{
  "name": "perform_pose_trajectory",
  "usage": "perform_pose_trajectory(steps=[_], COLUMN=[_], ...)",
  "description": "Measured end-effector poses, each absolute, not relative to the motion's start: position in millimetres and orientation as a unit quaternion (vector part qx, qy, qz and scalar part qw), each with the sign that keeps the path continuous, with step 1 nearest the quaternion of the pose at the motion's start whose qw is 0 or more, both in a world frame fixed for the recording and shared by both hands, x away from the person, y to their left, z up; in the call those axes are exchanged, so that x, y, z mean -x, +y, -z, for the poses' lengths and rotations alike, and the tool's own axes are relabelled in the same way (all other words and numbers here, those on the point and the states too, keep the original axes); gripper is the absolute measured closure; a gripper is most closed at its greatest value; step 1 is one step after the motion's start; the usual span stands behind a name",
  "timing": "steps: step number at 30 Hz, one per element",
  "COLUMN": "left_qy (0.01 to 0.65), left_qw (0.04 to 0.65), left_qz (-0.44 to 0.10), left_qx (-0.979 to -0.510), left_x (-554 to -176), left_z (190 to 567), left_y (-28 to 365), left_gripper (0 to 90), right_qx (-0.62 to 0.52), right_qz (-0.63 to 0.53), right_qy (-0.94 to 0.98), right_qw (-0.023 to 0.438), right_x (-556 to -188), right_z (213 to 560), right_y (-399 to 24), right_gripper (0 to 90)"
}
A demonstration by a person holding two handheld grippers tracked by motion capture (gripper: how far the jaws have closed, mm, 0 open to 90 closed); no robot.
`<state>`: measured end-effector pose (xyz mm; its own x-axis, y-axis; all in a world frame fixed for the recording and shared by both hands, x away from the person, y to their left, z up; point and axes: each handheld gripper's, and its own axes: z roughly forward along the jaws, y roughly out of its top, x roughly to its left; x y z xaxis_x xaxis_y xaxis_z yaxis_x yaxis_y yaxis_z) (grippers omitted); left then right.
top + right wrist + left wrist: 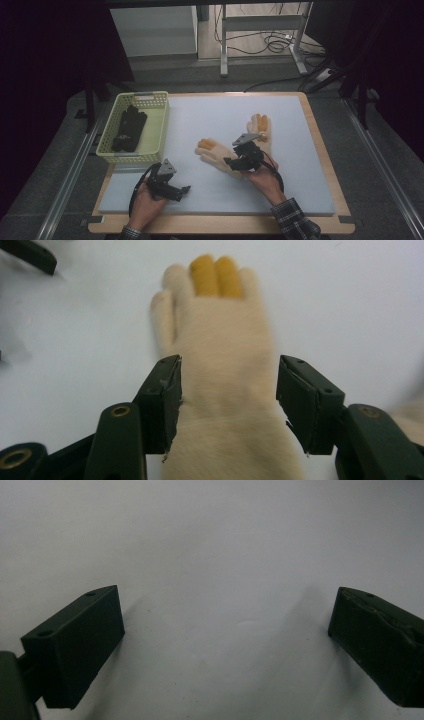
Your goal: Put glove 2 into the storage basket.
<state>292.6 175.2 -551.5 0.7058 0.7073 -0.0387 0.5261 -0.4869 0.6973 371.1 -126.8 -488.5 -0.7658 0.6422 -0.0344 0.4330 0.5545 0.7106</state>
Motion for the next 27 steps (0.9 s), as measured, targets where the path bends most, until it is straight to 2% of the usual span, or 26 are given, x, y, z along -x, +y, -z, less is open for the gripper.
perform_pose_trajectory(steps=[1, 3, 5, 8, 16, 27], left_qy=[0.362, 0.362, 0.362, 0.362, 0.362, 0.362], left_qw=[0.355, 0.355, 0.355, 0.355, 0.355, 0.355], left_qz=[-0.128, -0.128, -0.128, -0.128, -0.128, -0.128], left_qx=[-0.853, -0.853, -0.853, -0.853, -0.852, -0.852], left_x=[-292.6, -292.6, -292.6, -292.6, -292.6, -292.6], left_z=[551.5, 551.5, 551.5, 551.5, 551.5, 551.5], left_y=[175.2, 175.2, 175.2, 175.2, 175.2, 175.2], left_gripper=[1.5, 1.5, 1.5, 1.5, 1.6, 1.6], right_qx=[-0.312, -0.319, -0.319, -0.326, -0.346, -0.318], right_qz=[-0.359, -0.353, -0.344, -0.332, -0.323, -0.351], right_qy=[0.867, 0.866, 0.869, 0.871, 0.869, 0.874], right_qw=[0.149, 0.152, 0.157, 0.156, 0.144, 0.108], right_x=[-372.3, -375.3, -378.0, -387.3, -401.5, -369.0], right_z=[484.8, 480.6, 481.8, 495.5, 521.3, 524.6], right_y=[-130.8, -138.8, -144.5, -150.4, -159.5, -164.6], right_gripper=[45.4, 64.7, 79.6, 87.9, 88.0, 87.8])
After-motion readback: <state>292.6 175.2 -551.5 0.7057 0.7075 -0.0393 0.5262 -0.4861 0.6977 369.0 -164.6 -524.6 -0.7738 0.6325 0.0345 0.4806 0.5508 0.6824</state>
